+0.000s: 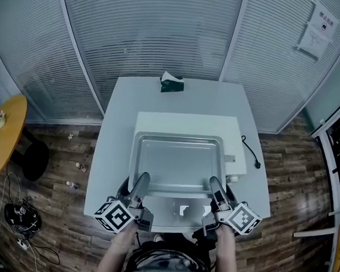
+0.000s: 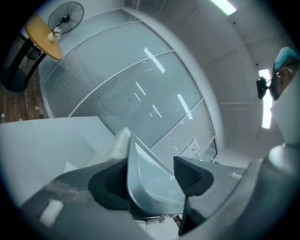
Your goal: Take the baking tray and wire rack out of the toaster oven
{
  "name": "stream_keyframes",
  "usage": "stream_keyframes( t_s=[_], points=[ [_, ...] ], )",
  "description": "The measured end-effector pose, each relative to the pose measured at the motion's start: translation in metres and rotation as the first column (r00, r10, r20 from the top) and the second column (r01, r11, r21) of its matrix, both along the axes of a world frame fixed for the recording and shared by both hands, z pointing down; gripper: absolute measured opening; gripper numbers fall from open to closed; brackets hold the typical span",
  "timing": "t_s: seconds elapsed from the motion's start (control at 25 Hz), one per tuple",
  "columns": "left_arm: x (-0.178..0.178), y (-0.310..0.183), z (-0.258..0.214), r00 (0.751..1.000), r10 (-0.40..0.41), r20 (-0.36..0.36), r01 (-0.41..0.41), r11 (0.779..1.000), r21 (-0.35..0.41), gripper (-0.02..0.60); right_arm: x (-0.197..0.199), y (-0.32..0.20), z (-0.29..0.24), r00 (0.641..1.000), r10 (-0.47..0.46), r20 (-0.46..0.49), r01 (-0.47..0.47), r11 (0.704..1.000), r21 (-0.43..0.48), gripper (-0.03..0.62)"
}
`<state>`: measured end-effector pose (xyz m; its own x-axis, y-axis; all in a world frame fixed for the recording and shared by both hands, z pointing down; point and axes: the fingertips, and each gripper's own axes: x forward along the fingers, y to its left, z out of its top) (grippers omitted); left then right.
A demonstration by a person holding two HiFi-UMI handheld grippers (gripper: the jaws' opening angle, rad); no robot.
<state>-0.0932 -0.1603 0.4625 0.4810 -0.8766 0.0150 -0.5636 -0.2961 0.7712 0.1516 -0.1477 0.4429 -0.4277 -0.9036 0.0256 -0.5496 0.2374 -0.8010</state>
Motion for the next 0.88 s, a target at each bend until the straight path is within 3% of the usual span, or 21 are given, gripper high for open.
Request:
stream_keyframes(
  t_s=[0.08,0.24,0.36,0.44,0.56,0.64,0.68,0.72,0.88],
  points=[
    [0.0,-0.001,-0.001,0.999,-0.001,0.051,-0.001,0.999,0.032,0.314,0.006,0.003,0.005,0.995,0.023,-0.097,-0.024,1.0,-0.005,0.324],
    [-0.018,0.004,-0.009,0.988,-0.07,0.139,0.055,0.993,0.108,0.376,0.011,0.016,0.003,0.969,0.043,-0.243,-0.034,0.999,0.04,0.388],
    [-0.033,0.013,-0.021,0.955,-0.117,0.273,0.058,0.975,0.215,0.397,0.014,0.028,-0.003,0.909,0.07,-0.41,-0.025,0.993,0.114,0.405],
    [-0.034,0.025,-0.029,0.906,-0.115,0.408,-0.01,0.957,0.29,0.397,0.013,0.037,-0.004,0.832,0.1,-0.545,-0.01,0.986,0.167,0.405],
    [-0.024,0.045,-0.025,0.772,-0.089,0.629,-0.166,0.928,0.335,0.397,0.005,0.05,-0.002,0.695,0.127,-0.707,0.036,0.977,0.211,0.405],
    [-0.017,0.051,-0.014,0.69,-0.076,0.72,-0.23,0.92,0.318,0.397,-0.001,0.054,0.002,0.647,0.128,-0.752,0.059,0.975,0.216,0.406],
    [-0.014,0.052,-0.009,0.665,-0.07,0.743,-0.244,0.921,0.305,0.397,-0.003,0.055,0.005,0.636,0.122,-0.762,0.066,0.975,0.211,0.405],
    [-0.012,0.052,-0.006,0.656,-0.061,0.753,-0.246,0.925,0.29,0.397,-0.005,0.055,0.008,0.628,0.113,-0.77,0.073,0.977,0.202,0.405],
    [-0.003,0.05,-0.001,0.656,-0.031,0.754,-0.254,0.932,0.259,0.351,-0.008,0.051,0.015,0.615,0.098,-0.783,0.085,0.978,0.189,0.377]
  ],
)
